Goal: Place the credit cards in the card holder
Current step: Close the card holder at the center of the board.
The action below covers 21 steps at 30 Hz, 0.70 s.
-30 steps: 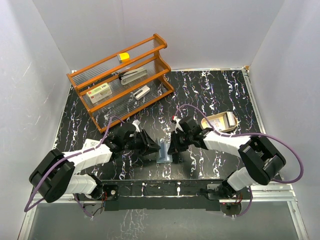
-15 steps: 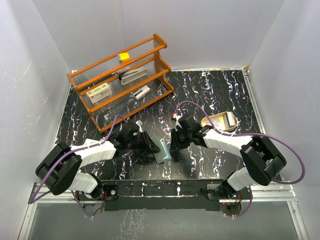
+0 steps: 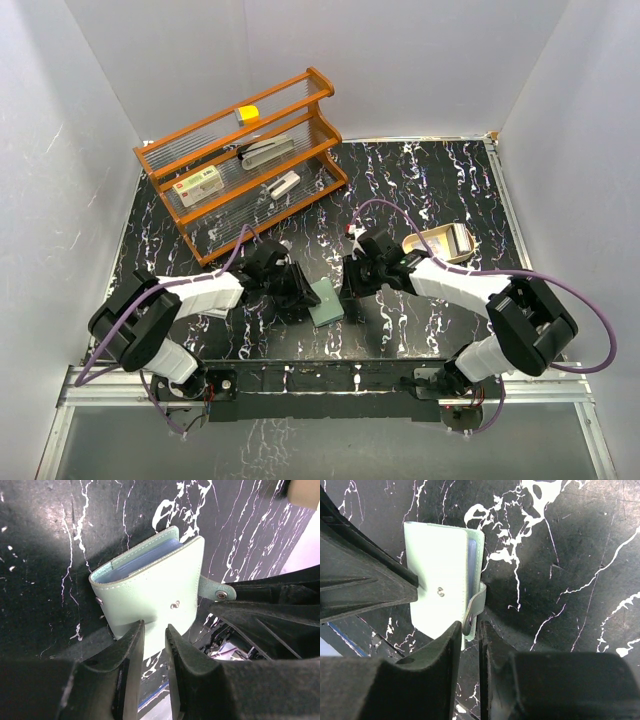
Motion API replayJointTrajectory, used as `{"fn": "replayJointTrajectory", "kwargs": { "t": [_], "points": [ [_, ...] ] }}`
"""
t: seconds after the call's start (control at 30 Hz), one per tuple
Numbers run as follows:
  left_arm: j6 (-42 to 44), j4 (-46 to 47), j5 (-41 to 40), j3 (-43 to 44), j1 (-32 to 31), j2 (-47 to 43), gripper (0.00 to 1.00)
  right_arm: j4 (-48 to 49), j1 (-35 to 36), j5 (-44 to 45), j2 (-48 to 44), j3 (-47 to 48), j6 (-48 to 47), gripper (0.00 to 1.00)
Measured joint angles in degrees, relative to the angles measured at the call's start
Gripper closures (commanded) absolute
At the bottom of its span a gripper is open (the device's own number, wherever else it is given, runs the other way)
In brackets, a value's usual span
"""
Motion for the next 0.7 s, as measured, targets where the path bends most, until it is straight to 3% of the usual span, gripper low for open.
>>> {"fn": "replayJointTrajectory", "kwargs": {
  "t": [0.43, 0.7],
  "points": [
    [3.1, -1.5, 0.9, 2.7, 0.0, 3.3, 0.80, 0.0, 0.1, 1.4, -3.4, 0.4, 3.5, 0.63],
    [3.8, -2.0, 1.2, 3.5, 0.0, 4.0, 0.80, 2.1, 0.1, 0.8, -3.4, 0.2, 6.0, 0.59]
  ]
}}
